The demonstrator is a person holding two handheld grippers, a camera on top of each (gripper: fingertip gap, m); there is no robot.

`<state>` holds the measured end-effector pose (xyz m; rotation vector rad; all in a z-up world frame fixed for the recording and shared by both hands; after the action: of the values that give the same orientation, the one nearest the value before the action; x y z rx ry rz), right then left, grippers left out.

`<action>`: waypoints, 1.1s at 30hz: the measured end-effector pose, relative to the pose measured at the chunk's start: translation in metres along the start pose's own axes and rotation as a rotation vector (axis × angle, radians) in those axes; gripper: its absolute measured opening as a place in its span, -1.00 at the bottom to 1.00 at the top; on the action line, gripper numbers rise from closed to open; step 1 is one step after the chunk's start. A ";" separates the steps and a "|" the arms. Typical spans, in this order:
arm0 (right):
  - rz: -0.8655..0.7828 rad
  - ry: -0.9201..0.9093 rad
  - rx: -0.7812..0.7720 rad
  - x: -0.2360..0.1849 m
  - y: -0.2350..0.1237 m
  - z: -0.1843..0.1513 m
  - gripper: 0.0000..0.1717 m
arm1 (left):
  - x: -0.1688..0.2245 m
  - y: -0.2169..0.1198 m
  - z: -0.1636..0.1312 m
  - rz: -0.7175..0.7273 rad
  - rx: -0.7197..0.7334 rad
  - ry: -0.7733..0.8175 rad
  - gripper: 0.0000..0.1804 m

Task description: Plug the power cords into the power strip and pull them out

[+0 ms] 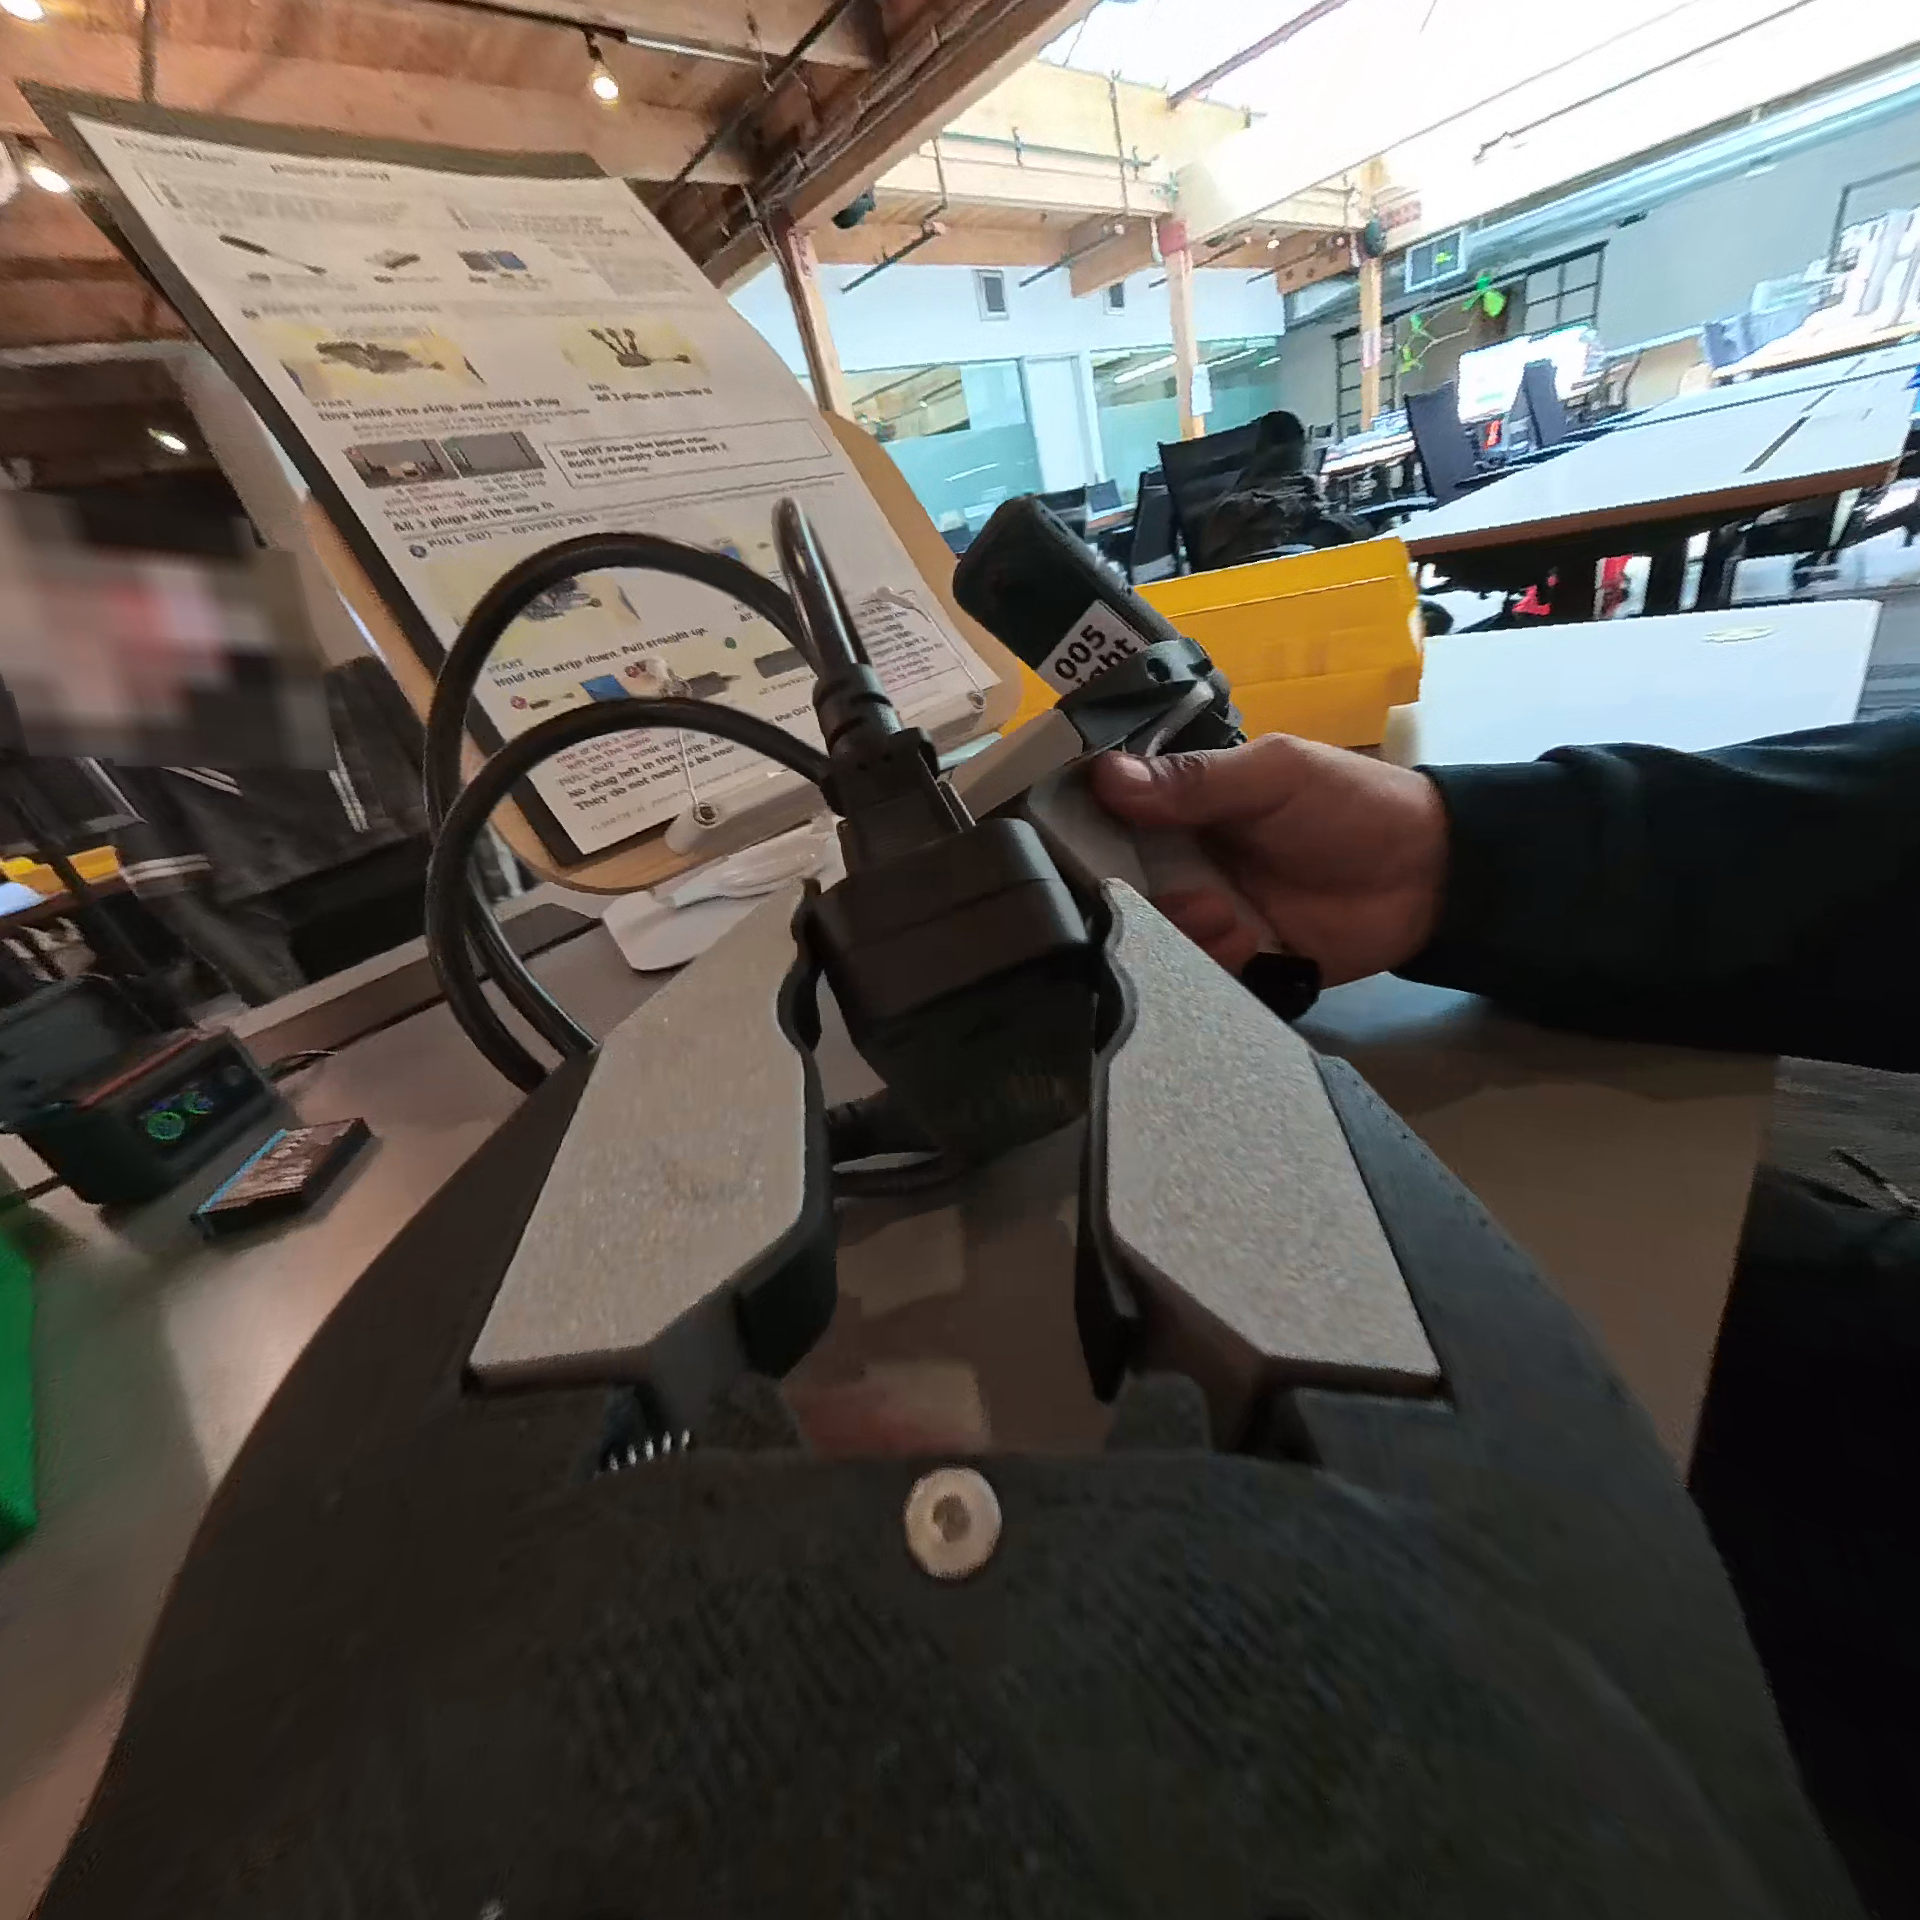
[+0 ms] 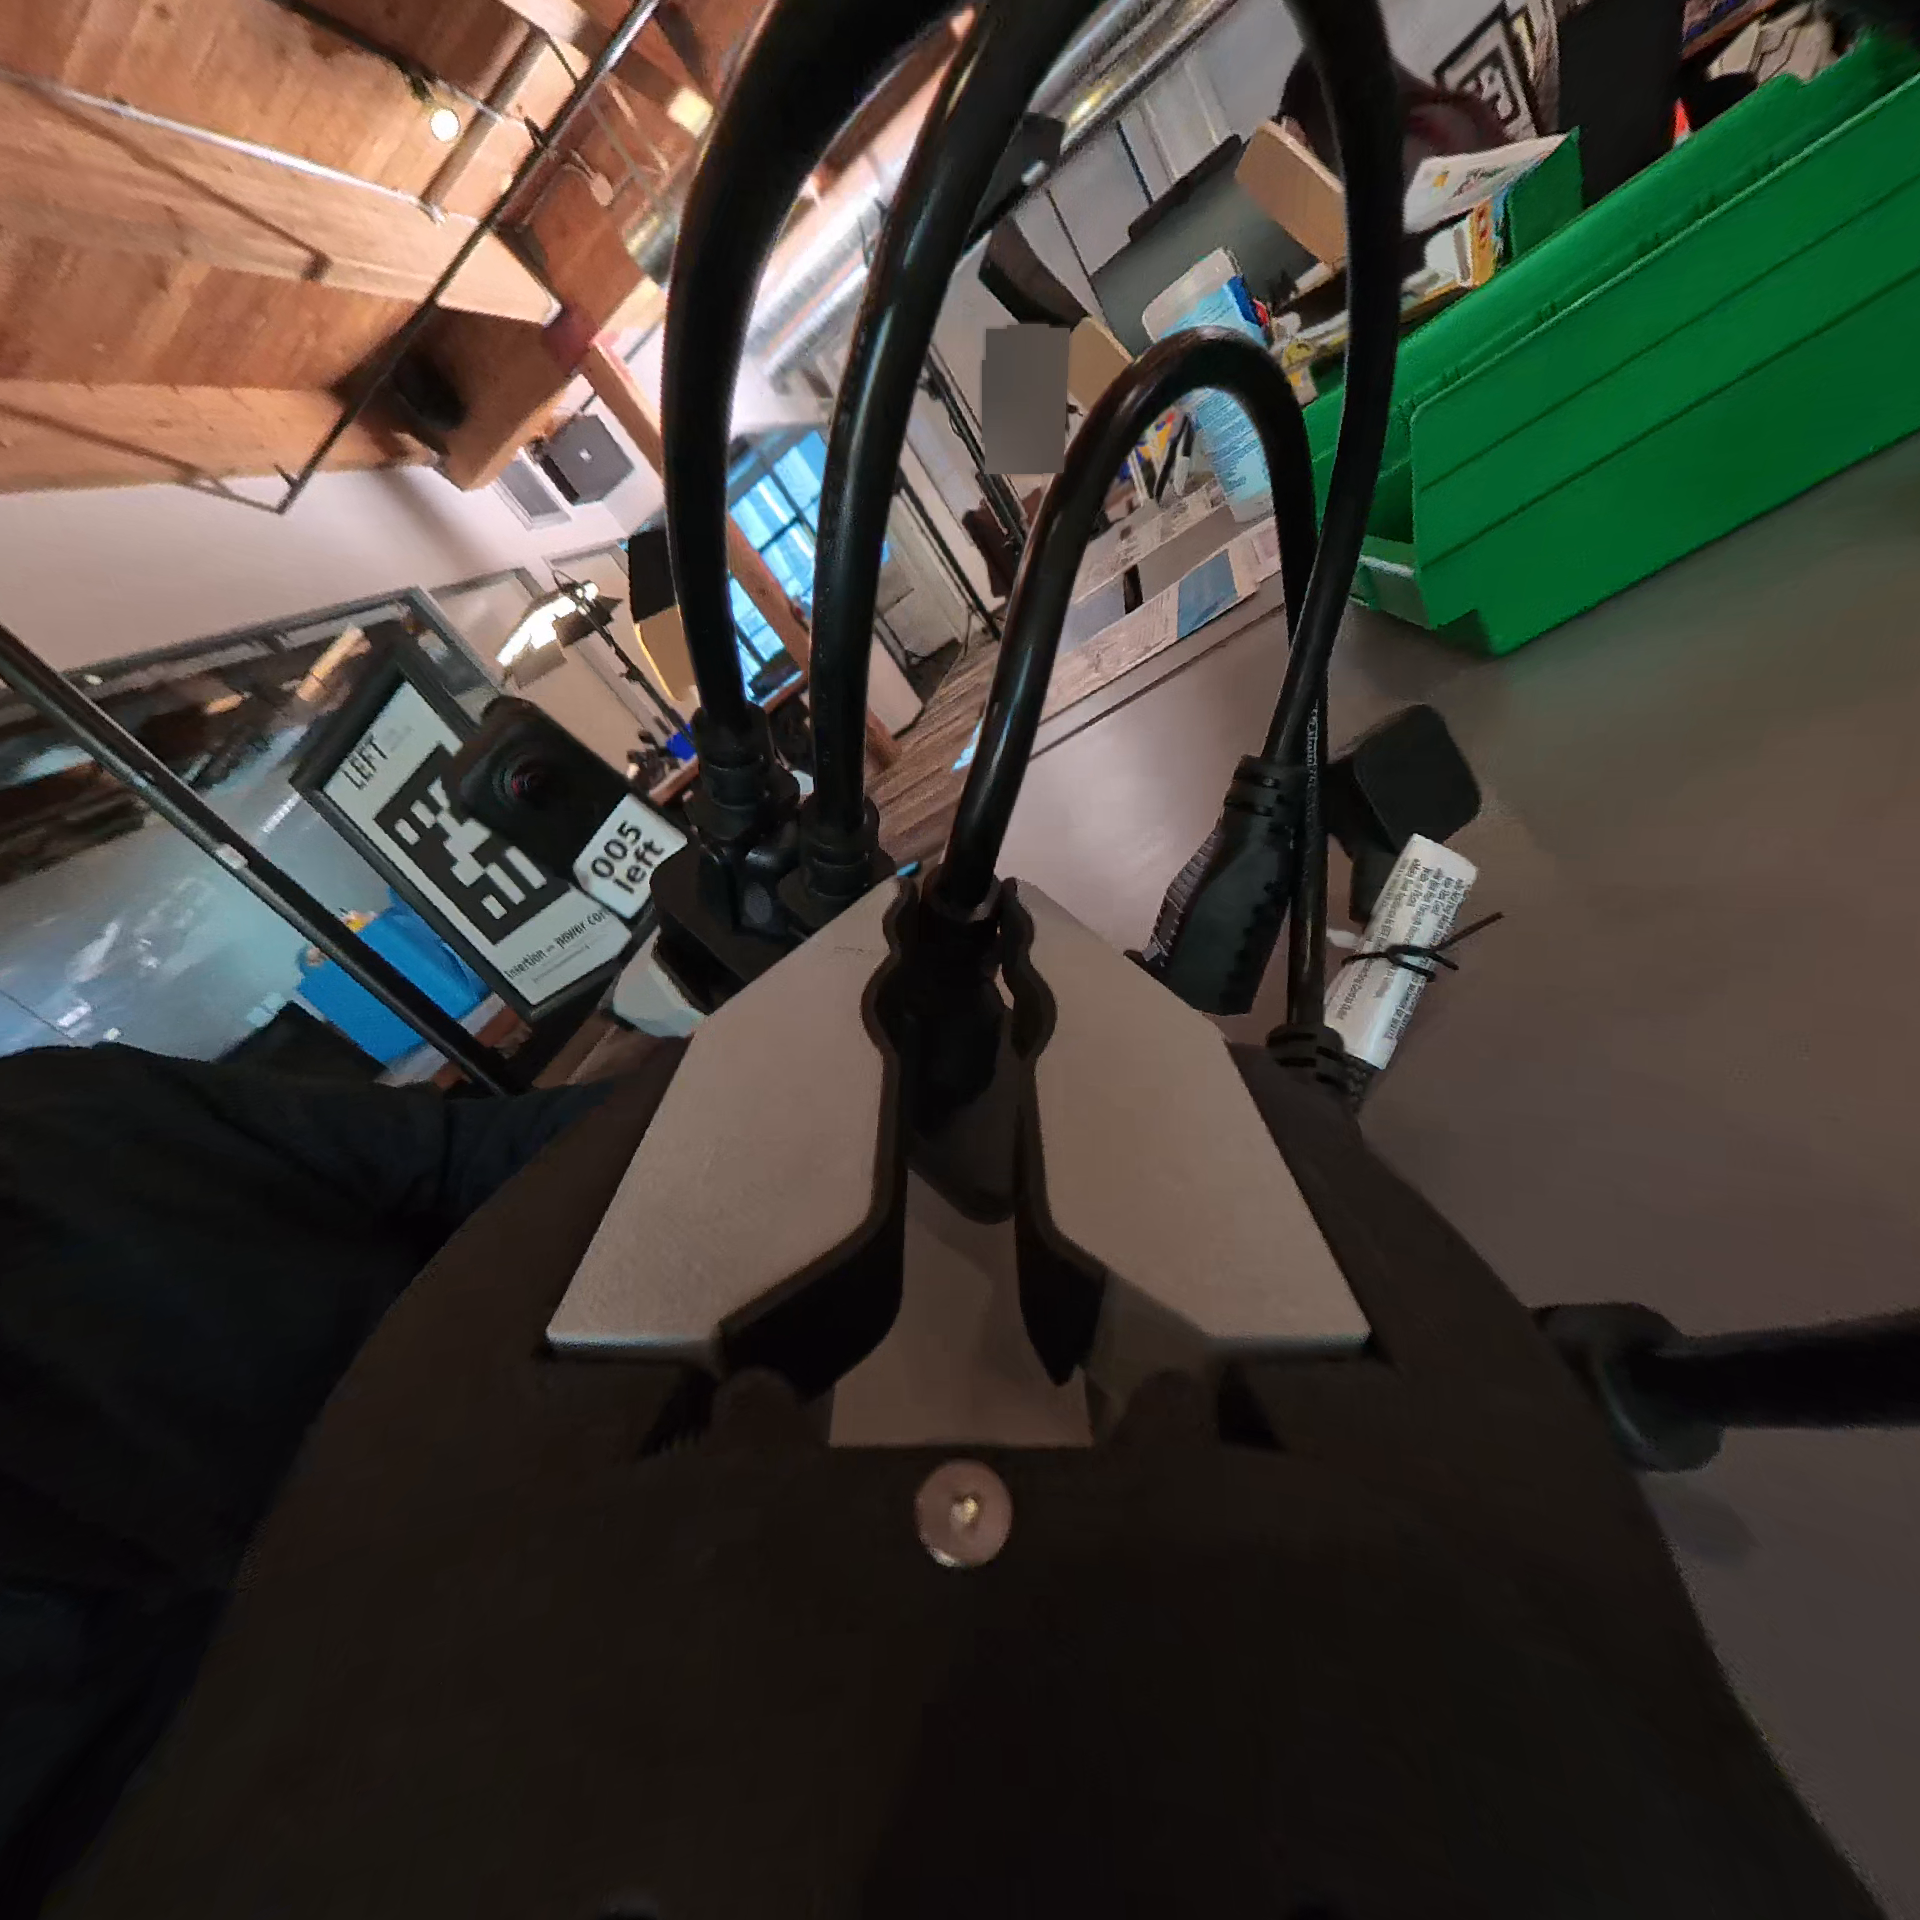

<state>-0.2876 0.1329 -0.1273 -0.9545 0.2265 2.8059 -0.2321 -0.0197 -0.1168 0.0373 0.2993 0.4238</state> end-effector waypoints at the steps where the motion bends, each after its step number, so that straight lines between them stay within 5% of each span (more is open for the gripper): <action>1: 0.007 0.026 0.008 0.001 0.000 0.000 -0.85 | 0.001 0.001 0.000 0.011 -0.002 0.018 -0.44; 9: 0.103 0.219 0.126 0.014 -0.007 0.002 -0.87 | 0.006 0.006 -0.006 0.027 -0.062 0.059 -0.43; 14: 0.112 0.297 0.197 0.022 -0.016 0.004 -0.86 | 0.003 0.004 -0.006 0.063 -0.056 0.092 -0.60; 33: 0.096 0.308 0.213 0.025 -0.019 0.005 -0.86 | -0.015 -0.008 0.003 0.142 0.055 -0.005 -0.71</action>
<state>-0.3064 0.1549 -0.1406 -1.3478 0.6115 2.6334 -0.2405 -0.0331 -0.1105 0.1143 0.3043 0.5562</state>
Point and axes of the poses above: each gripper's, where its closed fingertips meet, y out along the fingers, z out of its top, x = y × z across the jaws, the point moved 7 cm from there along -y, back along the fingers, and after that the axes turned 3 degrees about y, right-handed, at the moved point
